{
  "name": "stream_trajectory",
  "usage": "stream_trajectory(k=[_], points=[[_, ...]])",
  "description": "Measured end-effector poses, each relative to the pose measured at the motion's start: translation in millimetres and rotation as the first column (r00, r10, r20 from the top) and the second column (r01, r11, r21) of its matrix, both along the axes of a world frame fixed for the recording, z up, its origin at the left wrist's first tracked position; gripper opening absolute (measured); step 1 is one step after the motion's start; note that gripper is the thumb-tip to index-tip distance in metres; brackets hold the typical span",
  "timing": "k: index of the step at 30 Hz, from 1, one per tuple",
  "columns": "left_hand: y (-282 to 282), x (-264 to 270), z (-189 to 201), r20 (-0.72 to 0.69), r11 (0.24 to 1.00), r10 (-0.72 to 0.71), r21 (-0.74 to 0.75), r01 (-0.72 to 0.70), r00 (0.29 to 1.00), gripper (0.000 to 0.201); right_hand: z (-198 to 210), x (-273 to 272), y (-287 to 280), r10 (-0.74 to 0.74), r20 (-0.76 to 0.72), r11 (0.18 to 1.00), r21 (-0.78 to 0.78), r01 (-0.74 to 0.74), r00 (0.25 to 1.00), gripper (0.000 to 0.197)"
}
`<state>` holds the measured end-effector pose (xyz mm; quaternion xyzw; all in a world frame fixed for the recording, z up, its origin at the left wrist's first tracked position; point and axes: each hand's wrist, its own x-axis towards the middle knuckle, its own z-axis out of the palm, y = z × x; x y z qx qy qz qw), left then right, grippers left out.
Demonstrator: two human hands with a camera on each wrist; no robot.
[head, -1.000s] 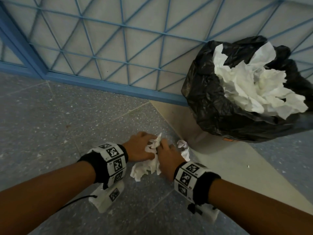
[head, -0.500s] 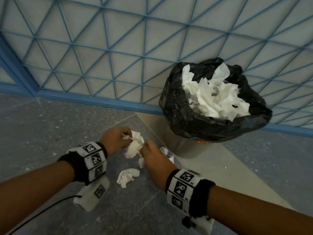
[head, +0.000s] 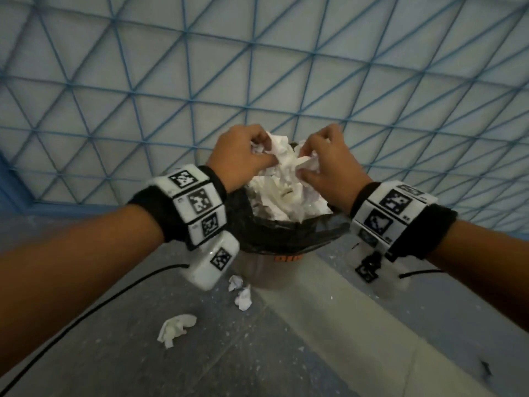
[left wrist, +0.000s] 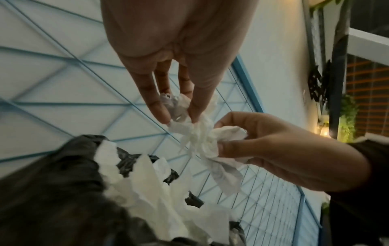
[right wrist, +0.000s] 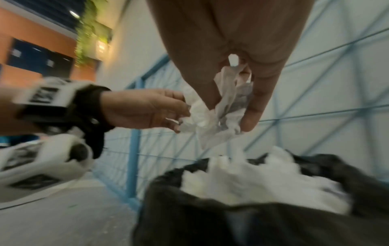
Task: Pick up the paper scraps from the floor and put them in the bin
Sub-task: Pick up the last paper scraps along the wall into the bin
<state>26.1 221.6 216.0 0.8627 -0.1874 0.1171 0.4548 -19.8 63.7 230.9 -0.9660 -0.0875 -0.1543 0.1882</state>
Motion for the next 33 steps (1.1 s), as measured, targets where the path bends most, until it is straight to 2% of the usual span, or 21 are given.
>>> stream_trajectory(k=[2, 4, 7, 9, 11, 14, 16, 19, 22, 23, 24, 25, 27, 29, 33], points=[[-29.2, 7.9, -3.8, 0.002, 0.996, -0.002, 0.086, 0.002, 1.000, 0.029, -5.7, 12.1, -17.8, -0.074, -0.081, 0.997, -0.021, 0.073, 0.994, 0.035], [-43.7, 15.3, -12.9, -0.116, 0.990, -0.030, 0.132, 0.045, 0.993, 0.036, -11.8, 19.7, -28.5, -0.099, -0.197, 0.994, -0.054, 0.090, 0.975, 0.038], [-42.9, 20.9, -20.8, -0.198, 0.981, -0.046, 0.176, 0.082, 0.979, 0.044, -12.3, 20.9, -38.4, -0.036, -0.282, 0.999, -0.014, 0.033, 0.959, 0.033], [-34.7, 19.7, -19.9, -0.158, 0.963, -0.030, 0.259, 0.071, 0.987, 0.044, -9.8, 14.3, -43.4, 0.011, -0.336, 1.000, -0.013, -0.017, 0.942, 0.037], [-23.6, 16.7, -17.2, -0.086, 0.936, -0.043, 0.345, 0.070, 0.995, 0.043, -10.8, 7.8, -48.5, 0.025, -0.387, 0.992, -0.101, -0.069, 0.922, 0.046], [-13.8, 10.1, -13.1, -0.059, 0.884, -0.157, 0.437, 0.167, 0.986, 0.047, -12.5, 3.6, -49.1, -0.013, -0.426, 0.973, -0.214, -0.087, 0.905, 0.048], [-16.5, 6.8, -13.4, -0.180, 0.809, -0.254, 0.499, 0.311, 0.950, 0.045, -16.4, 8.4, -40.9, 0.018, -0.478, 0.955, -0.252, -0.157, 0.878, 0.042], [-27.9, 10.0, -22.3, -0.366, 0.583, -0.224, 0.693, 0.425, 0.903, 0.039, -33.5, 23.6, -17.7, -0.002, -0.585, 0.912, -0.334, -0.238, 0.811, 0.039], [-39.5, 14.6, -32.9, -0.369, 0.377, -0.142, 0.838, 0.395, 0.918, 0.035, -46.1, 39.6, -5.5, -0.090, -0.668, 0.867, -0.417, -0.272, 0.739, 0.041], [-43.0, 15.5, -34.3, -0.368, 0.328, -0.135, 0.860, 0.391, 0.920, 0.035, -44.8, 42.4, -5.9, -0.098, -0.686, 0.860, -0.423, -0.286, 0.721, 0.040], [-45.2, 15.8, -31.9, -0.369, 0.314, -0.141, 0.863, 0.395, 0.919, 0.036, -40.3, 43.5, -7.1, -0.096, -0.693, 0.860, -0.419, -0.291, 0.714, 0.041], [-44.5, 16.0, -27.2, -0.356, 0.334, -0.160, 0.858, 0.390, 0.921, 0.037, -33.3, 42.7, -8.9, -0.084, -0.692, 0.872, -0.399, -0.283, 0.717, 0.043], [-35.4, 17.5, -15.9, -0.307, 0.467, -0.213, 0.802, 0.373, 0.928, 0.040, -16.4, 35.8, -13.2, -0.054, -0.629, 0.912, -0.348, -0.219, 0.776, 0.048], [-19.1, 16.5, -4.0, -0.230, 0.593, -0.268, 0.726, 0.348, 0.936, 0.047, -4.2, 25.6, -17.8, -0.049, -0.473, 0.928, -0.348, -0.136, 0.880, 0.054], [21.5, 8.4, -3.1, -0.074, 0.809, -0.286, 0.515, 0.282, 0.955, 0.053, -0.4, -11.1, -11.4, 0.018, -0.183, 0.923, -0.374, -0.087, 0.983, 0.058]])
